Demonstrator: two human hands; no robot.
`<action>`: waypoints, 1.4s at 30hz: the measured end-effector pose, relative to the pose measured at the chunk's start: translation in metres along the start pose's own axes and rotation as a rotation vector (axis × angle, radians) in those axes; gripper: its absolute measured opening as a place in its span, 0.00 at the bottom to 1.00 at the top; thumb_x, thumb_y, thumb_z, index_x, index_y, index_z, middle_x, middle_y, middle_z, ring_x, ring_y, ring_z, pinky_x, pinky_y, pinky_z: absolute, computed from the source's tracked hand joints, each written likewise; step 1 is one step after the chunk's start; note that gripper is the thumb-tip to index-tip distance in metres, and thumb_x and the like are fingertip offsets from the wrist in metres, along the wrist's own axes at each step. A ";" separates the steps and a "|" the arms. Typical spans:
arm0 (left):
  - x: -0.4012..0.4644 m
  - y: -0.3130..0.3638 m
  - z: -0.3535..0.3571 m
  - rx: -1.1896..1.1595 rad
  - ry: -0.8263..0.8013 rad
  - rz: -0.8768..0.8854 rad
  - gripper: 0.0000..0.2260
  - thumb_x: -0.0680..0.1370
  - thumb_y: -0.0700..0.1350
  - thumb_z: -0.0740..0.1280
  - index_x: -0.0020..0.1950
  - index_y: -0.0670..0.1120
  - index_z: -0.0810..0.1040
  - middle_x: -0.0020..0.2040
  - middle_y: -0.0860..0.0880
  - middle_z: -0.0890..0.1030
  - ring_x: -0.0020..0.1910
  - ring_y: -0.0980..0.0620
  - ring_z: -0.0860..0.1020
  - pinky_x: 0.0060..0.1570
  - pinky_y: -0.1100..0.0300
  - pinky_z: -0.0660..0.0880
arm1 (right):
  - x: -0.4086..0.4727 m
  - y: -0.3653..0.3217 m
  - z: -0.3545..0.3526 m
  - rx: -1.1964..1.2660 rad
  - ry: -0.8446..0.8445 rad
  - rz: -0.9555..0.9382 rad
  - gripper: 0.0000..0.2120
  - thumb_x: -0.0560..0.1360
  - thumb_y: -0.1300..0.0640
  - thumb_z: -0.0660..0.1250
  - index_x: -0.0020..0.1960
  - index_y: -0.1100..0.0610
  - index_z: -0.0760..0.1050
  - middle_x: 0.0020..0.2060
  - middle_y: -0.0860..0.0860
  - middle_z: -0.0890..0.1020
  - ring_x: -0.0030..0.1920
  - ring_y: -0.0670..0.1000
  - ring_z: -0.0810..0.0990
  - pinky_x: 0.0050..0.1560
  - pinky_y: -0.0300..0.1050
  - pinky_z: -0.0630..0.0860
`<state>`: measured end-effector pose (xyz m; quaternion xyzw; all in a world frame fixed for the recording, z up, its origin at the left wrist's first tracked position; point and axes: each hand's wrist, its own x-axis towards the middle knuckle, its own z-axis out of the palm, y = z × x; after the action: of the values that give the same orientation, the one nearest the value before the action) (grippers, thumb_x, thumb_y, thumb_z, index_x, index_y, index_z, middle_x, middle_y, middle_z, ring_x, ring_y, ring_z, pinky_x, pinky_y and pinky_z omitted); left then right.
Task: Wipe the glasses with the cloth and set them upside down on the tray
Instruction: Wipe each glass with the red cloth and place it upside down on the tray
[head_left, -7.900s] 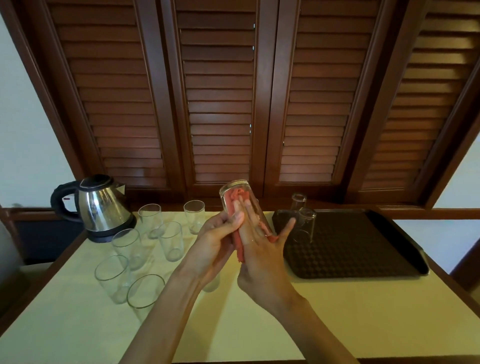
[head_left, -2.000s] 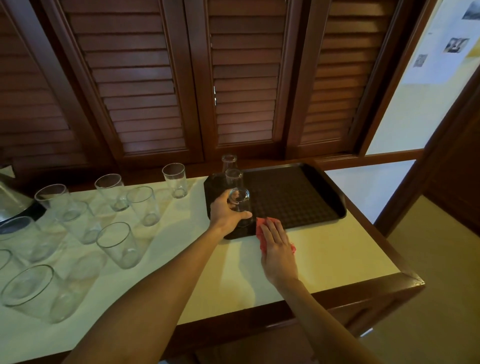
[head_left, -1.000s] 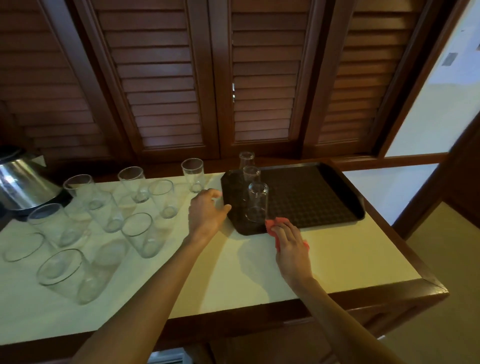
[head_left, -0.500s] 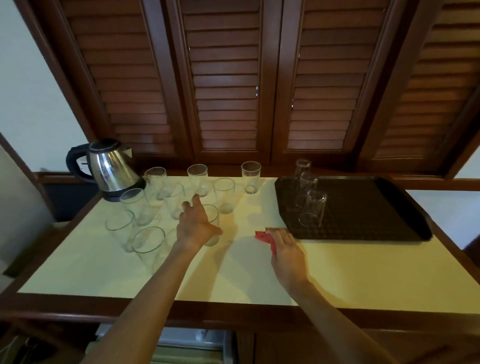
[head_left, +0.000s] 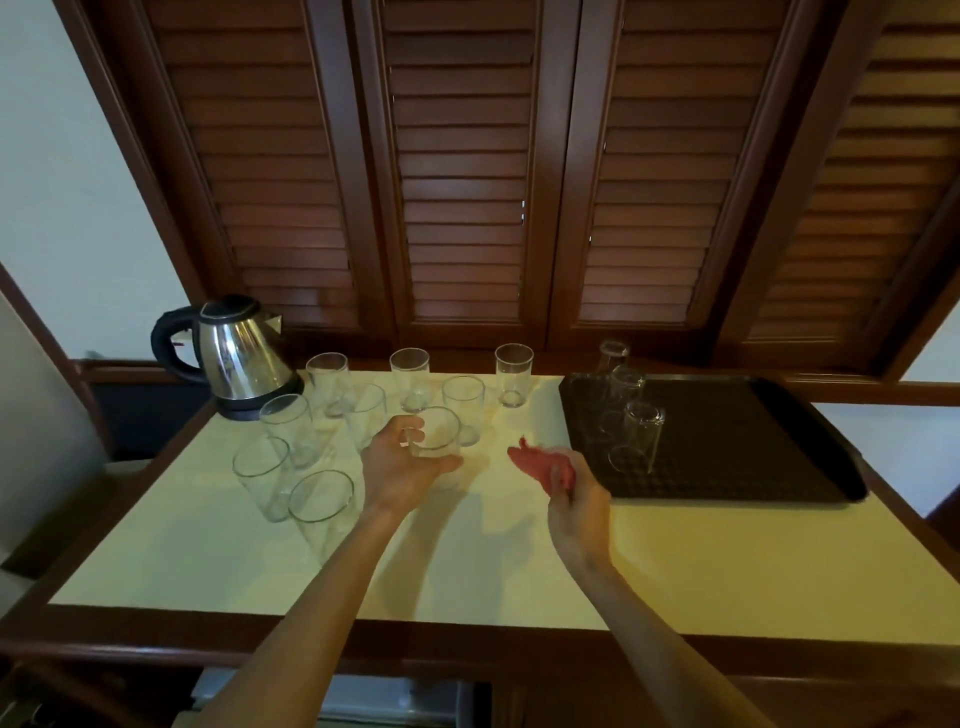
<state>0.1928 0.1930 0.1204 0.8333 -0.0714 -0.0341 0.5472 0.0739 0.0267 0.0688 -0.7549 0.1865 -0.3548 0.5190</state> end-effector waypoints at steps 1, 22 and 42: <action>-0.001 0.008 -0.004 -0.062 0.002 0.018 0.28 0.63 0.44 0.86 0.60 0.47 0.81 0.53 0.52 0.83 0.54 0.52 0.80 0.45 0.70 0.73 | 0.004 -0.014 -0.001 0.068 0.039 0.075 0.08 0.84 0.54 0.59 0.58 0.51 0.76 0.50 0.43 0.82 0.58 0.51 0.82 0.50 0.37 0.80; -0.039 0.113 -0.023 -0.762 -0.393 0.166 0.27 0.84 0.63 0.55 0.69 0.47 0.80 0.63 0.41 0.85 0.64 0.43 0.83 0.63 0.47 0.78 | -0.004 -0.165 0.026 -0.179 -0.201 -0.536 0.28 0.85 0.48 0.52 0.82 0.51 0.49 0.82 0.41 0.45 0.82 0.46 0.39 0.80 0.56 0.44; -0.028 0.139 -0.030 -0.758 -0.318 0.174 0.32 0.79 0.69 0.61 0.65 0.44 0.83 0.58 0.40 0.86 0.62 0.39 0.84 0.67 0.40 0.77 | -0.007 -0.156 0.025 -0.068 -0.184 -0.581 0.29 0.84 0.42 0.49 0.82 0.51 0.49 0.83 0.44 0.45 0.82 0.49 0.42 0.80 0.63 0.49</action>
<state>0.1578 0.1704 0.2589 0.5482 -0.2072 -0.1398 0.7981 0.0740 0.1086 0.2038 -0.8226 -0.0733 -0.4119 0.3851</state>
